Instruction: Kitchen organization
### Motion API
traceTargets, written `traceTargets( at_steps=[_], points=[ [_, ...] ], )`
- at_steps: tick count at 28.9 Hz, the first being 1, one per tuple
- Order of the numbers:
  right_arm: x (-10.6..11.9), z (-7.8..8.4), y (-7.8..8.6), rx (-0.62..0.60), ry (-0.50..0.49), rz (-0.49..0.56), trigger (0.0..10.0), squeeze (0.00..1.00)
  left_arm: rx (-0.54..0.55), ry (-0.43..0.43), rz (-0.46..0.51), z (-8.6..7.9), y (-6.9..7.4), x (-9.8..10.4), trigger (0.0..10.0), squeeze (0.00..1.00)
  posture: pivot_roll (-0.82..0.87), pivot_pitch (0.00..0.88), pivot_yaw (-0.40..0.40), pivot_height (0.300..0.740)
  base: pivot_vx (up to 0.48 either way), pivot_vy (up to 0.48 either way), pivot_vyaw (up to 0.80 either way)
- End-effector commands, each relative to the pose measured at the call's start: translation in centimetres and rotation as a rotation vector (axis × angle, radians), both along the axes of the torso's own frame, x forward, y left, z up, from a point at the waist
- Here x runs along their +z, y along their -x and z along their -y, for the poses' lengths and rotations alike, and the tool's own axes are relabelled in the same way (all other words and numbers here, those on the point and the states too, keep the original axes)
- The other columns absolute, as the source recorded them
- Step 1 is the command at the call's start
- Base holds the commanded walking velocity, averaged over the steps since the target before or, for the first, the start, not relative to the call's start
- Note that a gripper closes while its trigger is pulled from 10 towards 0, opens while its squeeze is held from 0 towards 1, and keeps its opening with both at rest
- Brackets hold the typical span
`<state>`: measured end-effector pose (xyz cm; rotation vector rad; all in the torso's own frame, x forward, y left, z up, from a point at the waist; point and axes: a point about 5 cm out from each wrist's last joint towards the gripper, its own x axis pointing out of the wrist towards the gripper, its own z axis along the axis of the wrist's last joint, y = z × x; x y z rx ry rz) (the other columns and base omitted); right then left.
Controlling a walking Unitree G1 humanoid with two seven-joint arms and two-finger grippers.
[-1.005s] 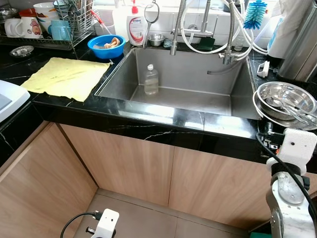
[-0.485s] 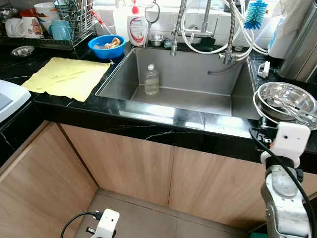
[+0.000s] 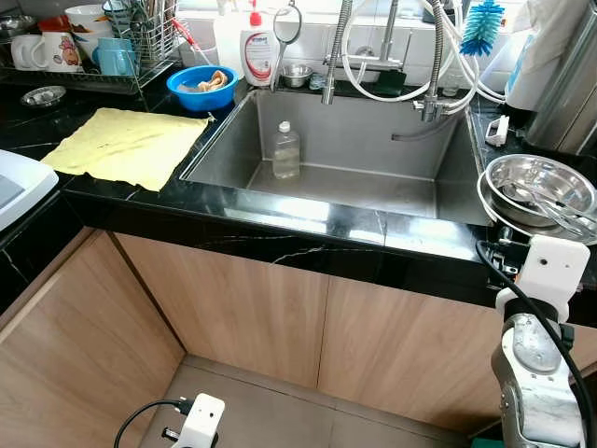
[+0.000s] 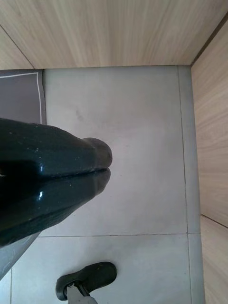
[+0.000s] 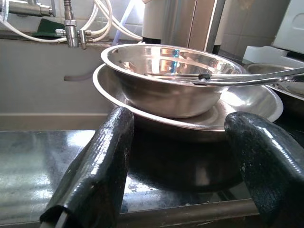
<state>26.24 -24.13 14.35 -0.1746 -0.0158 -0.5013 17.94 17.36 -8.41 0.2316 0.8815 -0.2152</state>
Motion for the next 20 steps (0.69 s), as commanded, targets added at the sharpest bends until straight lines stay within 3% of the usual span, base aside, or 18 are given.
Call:
traceTargets(
  at_steps=[1, 9, 20],
  points=[
    [0.7, 0.4, -0.2, -0.025, 0.001, 0.026, 10.0, 0.00, -0.003, -0.008, -0.023, -0.3, 0.3, -0.2, 10.0, 0.00, -0.29, 0.000, 0.026, 0.731, 0.000, 0.000, 0.00],
    [1.9, 0.6, -0.5, -0.067, -0.001, 0.079, 10.0, 0.00, 0.001, -0.009, -0.024, -0.4, 0.3, -0.1, 10.0, 0.00, -0.28, 0.000, 0.027, 0.731, 0.000, 0.000, 0.00],
    [1.9, -0.2, -0.9, -0.017, -0.031, 0.089, 10.0, 0.00, 0.008, -0.015, -0.024, -0.5, 0.3, -0.1, 10.0, 0.00, -0.28, 0.000, 0.030, 0.731, 0.000, 0.000, 0.00]
  ],
)
